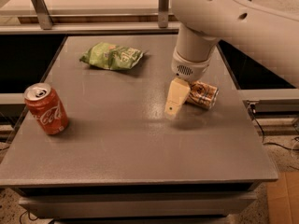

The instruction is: Place orange can upright

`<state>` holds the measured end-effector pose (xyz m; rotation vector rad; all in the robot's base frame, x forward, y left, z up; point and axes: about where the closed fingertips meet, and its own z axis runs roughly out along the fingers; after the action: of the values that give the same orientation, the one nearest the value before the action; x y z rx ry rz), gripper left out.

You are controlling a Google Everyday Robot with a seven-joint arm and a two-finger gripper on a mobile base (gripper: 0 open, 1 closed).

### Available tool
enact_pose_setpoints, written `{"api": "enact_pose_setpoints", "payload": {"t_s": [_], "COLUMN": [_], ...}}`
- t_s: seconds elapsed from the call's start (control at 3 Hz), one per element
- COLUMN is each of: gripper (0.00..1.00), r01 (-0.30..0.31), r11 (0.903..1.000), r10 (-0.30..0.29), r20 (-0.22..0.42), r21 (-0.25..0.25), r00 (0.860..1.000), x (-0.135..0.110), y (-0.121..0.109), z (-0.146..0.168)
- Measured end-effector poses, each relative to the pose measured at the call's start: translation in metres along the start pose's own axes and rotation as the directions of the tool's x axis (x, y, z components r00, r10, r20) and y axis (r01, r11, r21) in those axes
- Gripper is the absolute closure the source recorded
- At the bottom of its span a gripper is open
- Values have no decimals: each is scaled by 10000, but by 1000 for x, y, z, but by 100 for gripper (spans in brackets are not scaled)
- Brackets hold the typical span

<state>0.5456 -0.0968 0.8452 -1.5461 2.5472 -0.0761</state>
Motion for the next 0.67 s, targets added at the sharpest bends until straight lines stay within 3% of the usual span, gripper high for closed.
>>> {"api": "enact_pose_setpoints", "payload": {"t_s": [0.67], "gripper": [0], "r01": [-379], "r11": [9992], "r10": [380], "r20": [29], "r21": [-156], "r00": [9993], "x": [8], "y": [-21], "z": [12]}}
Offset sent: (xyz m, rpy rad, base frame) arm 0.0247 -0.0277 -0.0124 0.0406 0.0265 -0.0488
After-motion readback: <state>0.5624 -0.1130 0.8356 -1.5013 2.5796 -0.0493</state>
